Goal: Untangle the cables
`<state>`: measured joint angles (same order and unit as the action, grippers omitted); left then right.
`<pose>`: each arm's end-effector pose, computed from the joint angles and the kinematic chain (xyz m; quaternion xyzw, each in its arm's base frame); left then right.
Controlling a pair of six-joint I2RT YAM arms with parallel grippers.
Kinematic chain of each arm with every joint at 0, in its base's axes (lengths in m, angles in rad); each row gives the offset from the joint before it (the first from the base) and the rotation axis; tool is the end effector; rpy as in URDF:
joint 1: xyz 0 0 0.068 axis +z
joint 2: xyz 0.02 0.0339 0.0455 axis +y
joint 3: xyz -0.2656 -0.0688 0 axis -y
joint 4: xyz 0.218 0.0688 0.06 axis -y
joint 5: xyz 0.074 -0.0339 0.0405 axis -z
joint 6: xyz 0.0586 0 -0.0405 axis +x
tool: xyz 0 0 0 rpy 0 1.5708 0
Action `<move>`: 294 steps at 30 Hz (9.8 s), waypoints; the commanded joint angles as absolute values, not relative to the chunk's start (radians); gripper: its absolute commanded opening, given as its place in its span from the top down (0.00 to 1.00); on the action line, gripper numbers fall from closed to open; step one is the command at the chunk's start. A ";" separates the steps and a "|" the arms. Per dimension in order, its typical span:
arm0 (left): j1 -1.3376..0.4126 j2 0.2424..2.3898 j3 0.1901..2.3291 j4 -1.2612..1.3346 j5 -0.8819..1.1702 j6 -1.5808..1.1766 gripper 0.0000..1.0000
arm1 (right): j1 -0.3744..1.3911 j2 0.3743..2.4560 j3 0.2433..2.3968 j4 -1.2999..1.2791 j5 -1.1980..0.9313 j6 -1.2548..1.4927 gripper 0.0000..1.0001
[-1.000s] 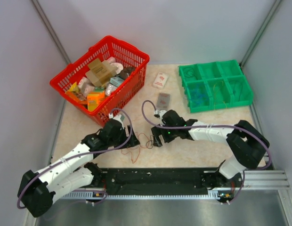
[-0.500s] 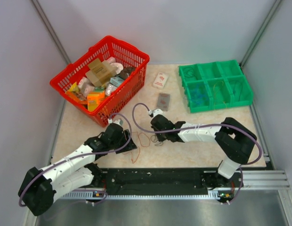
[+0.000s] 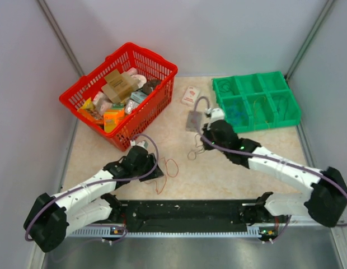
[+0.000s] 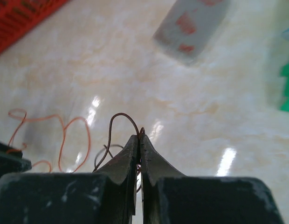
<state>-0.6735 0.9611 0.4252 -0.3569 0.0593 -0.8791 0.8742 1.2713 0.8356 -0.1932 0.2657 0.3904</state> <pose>0.1300 -0.1082 0.1683 -0.0869 0.9387 -0.2528 0.2176 0.1851 0.1973 0.2529 -0.1532 0.8720 0.1706 0.4325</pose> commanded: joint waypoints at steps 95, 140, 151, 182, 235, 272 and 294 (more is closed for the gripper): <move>-0.675 0.330 0.563 -0.618 -0.291 -0.831 0.21 | 1.074 1.856 1.037 0.149 -0.227 0.206 0.08; -0.675 0.298 0.554 -0.652 -0.305 -0.845 0.21 | 1.199 1.844 0.986 0.100 -0.104 0.310 0.14; -0.675 0.295 0.546 -0.676 -0.336 -0.874 0.21 | 1.227 1.749 0.916 0.074 0.190 0.331 0.79; -0.675 0.324 0.509 -0.600 -0.258 -0.818 0.20 | 0.585 1.242 1.012 -0.035 0.055 0.341 1.00; -0.675 0.414 0.505 -0.531 -0.183 -0.824 0.21 | 0.716 1.568 0.868 -0.094 -0.262 0.305 0.38; -0.676 0.410 0.511 -0.561 -0.189 -0.819 0.21 | 0.764 1.669 0.902 -0.043 0.218 0.351 0.35; -0.675 0.535 0.525 -0.469 -0.146 -0.750 0.20 | 0.482 1.347 1.046 0.038 0.228 0.311 1.00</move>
